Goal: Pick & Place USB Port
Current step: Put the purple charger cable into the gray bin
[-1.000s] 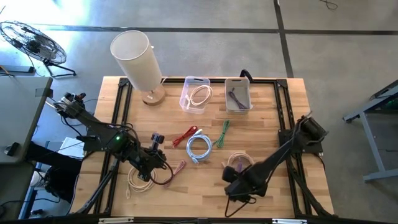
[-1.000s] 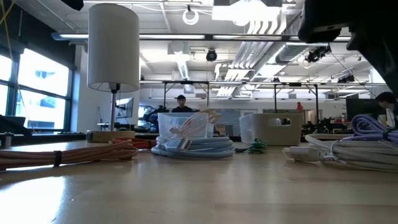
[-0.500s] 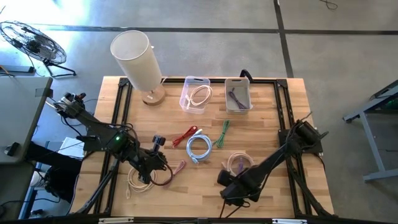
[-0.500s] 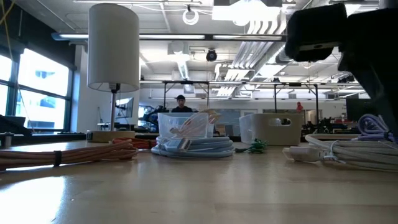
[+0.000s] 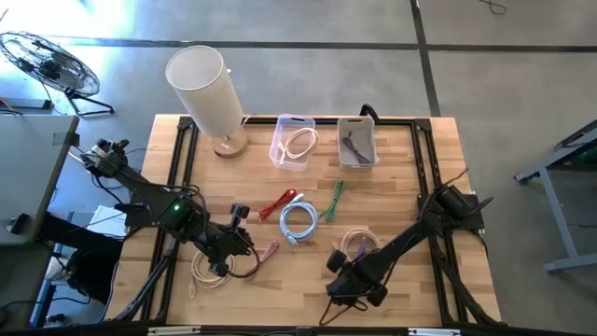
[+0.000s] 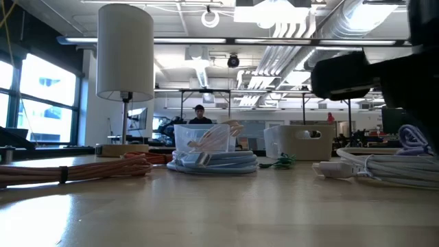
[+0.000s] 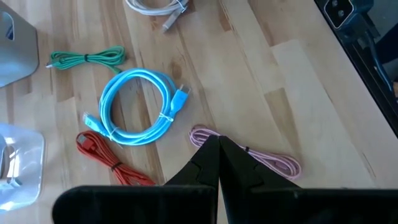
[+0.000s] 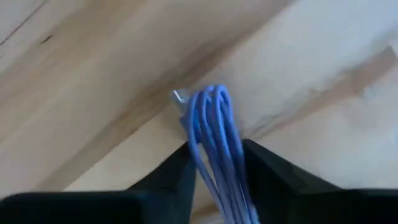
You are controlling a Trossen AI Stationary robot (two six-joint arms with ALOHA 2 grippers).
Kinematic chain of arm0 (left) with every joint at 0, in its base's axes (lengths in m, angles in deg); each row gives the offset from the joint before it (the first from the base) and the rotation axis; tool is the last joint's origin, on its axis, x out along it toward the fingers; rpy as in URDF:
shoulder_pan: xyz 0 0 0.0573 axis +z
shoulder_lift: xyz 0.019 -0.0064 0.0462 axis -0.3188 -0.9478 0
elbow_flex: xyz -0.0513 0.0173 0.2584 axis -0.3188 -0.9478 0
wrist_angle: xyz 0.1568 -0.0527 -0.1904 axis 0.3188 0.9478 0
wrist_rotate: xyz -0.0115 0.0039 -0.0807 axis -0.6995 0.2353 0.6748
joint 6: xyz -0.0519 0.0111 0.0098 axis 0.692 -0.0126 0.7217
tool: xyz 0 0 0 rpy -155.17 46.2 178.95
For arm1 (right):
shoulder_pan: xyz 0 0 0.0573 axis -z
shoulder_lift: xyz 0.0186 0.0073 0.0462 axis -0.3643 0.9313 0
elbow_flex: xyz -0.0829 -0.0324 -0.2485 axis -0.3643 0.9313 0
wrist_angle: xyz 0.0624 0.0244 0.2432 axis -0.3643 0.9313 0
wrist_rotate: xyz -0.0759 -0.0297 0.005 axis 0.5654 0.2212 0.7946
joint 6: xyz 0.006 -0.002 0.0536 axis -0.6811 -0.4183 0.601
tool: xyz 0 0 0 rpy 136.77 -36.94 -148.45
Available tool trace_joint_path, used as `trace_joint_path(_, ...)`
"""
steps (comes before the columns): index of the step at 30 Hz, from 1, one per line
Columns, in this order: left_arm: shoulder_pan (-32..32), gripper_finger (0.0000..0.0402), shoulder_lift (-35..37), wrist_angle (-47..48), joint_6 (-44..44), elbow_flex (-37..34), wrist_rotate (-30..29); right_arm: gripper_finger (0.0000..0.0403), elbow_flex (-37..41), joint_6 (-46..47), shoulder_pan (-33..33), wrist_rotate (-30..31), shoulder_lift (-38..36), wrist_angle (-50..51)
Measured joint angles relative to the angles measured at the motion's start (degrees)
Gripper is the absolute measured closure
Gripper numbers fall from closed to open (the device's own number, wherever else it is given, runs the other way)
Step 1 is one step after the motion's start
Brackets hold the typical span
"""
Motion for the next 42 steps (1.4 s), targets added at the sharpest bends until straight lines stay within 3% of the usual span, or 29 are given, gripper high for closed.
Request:
trace_joint_path(5,0.02,0.0401,0.00,0.03,0.00,0.00,-0.17,0.0387,0.00,8.88,0.58,1.97,0.10,0.46)
trace_joint_path(12,0.02,0.0401,0.00,0.03,-0.35,0.00,-1.05,0.0390,-2.51,15.39,1.21,1.49,0.14,3.00)
trace_joint_path(18,0.00,0.0401,0.00,0.04,-0.05,0.00,-1.60,0.0390,-11.31,17.80,1.43,11.62,0.14,18.54)
trace_joint_path(23,0.02,0.0401,0.00,0.37,3.32,0.02,-5.15,0.0390,-22.03,27.32,3.87,19.81,0.14,34.33)
trace_joint_path(27,0.11,0.0401,0.00,2.11,8.63,0.02,-10.73,0.0390,-30.50,33.17,7.20,24.58,-0.16,42.94)
trace_joint_path(33,0.20,0.0401,0.08,8.07,11.79,0.04,-18.91,0.0390,-33.43,34.75,14.85,27.50,-7.46,42.76)
trace_joint_path(42,3.99,0.0401,2.50,20.10,18.55,0.07,-17.67,0.0391,-32.44,35.71,33.13,32.53,-20.90,40.12)
